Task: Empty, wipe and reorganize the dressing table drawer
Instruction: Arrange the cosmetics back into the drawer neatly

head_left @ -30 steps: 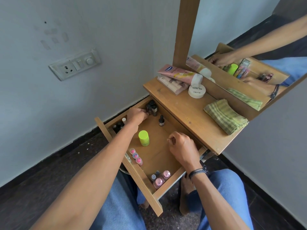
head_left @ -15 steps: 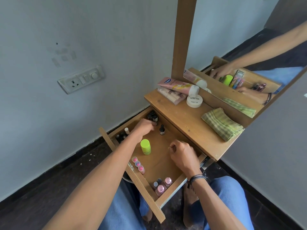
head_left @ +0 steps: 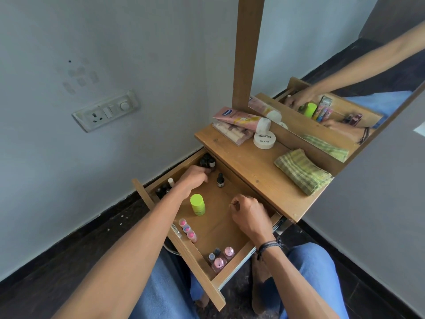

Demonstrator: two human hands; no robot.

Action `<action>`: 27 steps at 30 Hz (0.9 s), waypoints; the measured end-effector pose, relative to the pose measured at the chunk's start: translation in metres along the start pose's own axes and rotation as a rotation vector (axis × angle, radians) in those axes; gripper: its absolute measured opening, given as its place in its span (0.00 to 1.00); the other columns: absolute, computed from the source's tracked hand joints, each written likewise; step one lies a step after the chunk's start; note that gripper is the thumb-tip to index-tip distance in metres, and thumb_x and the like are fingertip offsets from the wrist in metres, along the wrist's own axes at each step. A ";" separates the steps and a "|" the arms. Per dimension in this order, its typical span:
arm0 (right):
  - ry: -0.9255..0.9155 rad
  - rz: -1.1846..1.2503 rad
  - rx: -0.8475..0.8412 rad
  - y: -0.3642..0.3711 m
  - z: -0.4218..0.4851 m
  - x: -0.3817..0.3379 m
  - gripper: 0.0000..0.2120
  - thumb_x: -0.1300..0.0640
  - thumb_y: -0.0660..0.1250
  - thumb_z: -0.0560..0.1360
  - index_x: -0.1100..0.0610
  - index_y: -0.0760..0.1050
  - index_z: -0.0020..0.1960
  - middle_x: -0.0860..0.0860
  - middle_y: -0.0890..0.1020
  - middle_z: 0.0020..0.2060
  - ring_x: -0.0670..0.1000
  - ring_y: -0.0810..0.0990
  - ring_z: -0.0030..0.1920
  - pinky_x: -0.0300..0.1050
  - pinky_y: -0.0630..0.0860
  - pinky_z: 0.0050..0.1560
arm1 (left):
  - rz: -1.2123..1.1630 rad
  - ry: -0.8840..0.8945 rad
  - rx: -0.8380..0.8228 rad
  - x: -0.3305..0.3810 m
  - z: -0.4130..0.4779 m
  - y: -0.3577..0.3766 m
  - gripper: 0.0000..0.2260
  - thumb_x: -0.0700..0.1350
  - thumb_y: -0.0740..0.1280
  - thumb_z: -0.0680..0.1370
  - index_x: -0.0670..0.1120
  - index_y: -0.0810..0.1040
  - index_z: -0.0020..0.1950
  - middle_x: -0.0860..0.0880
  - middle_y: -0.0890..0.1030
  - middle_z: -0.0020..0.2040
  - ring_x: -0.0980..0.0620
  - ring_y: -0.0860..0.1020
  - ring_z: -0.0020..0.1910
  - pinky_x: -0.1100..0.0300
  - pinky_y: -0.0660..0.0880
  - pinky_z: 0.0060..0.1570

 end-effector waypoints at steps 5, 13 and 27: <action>0.009 -0.005 -0.014 0.000 0.001 0.001 0.05 0.55 0.64 0.80 0.53 0.78 0.49 0.48 0.81 0.44 0.49 0.80 0.40 0.52 0.82 0.42 | 0.099 0.046 0.086 0.002 -0.018 -0.013 0.19 0.35 0.64 0.79 0.50 0.82 0.65 0.47 0.78 0.69 0.48 0.74 0.67 0.60 0.68 0.61; 0.031 -0.031 -0.065 0.005 0.004 0.003 0.05 0.54 0.64 0.80 0.52 0.78 0.49 0.49 0.81 0.44 0.48 0.80 0.40 0.51 0.83 0.42 | 0.266 0.175 0.381 -0.013 -0.094 -0.015 0.15 0.41 0.62 0.82 0.52 0.82 0.65 0.57 0.82 0.63 0.54 0.81 0.59 0.65 0.74 0.46; -0.090 -0.081 -0.234 0.021 0.028 -0.008 0.26 0.57 0.67 0.79 0.49 0.70 0.76 0.52 0.70 0.75 0.56 0.76 0.68 0.48 0.73 0.68 | 0.523 0.355 0.432 -0.046 -0.129 0.014 0.21 0.55 0.68 0.79 0.53 0.72 0.71 0.55 0.76 0.66 0.52 0.77 0.62 0.58 0.75 0.46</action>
Point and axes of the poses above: each hand's wrist, its own z-axis towards the middle knuckle, its own y-axis out of the palm, x = y × z, the point moved 2 cm from there along z, towards the middle knuckle
